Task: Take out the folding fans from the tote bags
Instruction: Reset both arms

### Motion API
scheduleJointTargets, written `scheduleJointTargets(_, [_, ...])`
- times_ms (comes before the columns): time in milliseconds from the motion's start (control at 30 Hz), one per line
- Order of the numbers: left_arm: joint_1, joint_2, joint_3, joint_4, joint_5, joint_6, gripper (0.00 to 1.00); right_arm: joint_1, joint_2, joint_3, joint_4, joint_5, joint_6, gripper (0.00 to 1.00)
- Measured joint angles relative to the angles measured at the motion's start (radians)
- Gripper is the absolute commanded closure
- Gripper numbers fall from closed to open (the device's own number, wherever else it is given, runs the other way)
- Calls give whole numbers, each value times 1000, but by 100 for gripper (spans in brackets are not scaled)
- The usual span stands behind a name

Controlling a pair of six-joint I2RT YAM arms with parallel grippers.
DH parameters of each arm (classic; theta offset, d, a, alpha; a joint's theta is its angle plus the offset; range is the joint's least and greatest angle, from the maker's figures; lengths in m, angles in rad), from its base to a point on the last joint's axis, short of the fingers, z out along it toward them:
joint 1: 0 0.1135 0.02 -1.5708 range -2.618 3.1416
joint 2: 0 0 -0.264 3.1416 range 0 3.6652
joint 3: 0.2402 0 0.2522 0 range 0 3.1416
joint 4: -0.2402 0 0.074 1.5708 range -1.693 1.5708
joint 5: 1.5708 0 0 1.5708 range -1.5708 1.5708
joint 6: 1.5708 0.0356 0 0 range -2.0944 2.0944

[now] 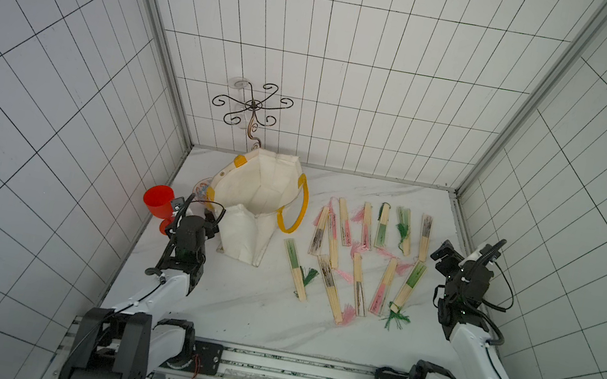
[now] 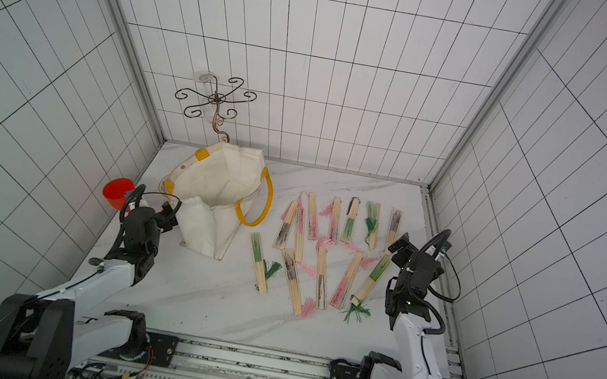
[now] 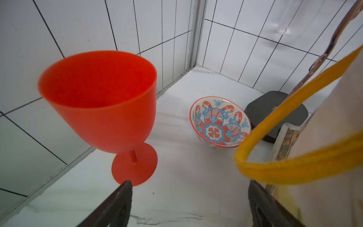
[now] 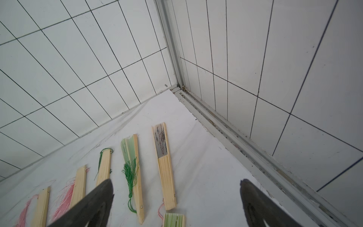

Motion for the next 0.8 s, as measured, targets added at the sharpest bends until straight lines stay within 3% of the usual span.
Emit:
scheduleJointTargets(300, [0, 70, -125, 377, 146, 109, 7, 0, 109, -88, 239, 2, -51, 0])
scheduleJointTargets(500, [0, 142, -135, 501, 236, 156, 6, 0, 179, -108, 359, -33, -76, 0])
scheduleJointTargets(800, [0, 426, -110, 734, 352, 193, 3, 0, 272, -158, 528, -100, -107, 0])
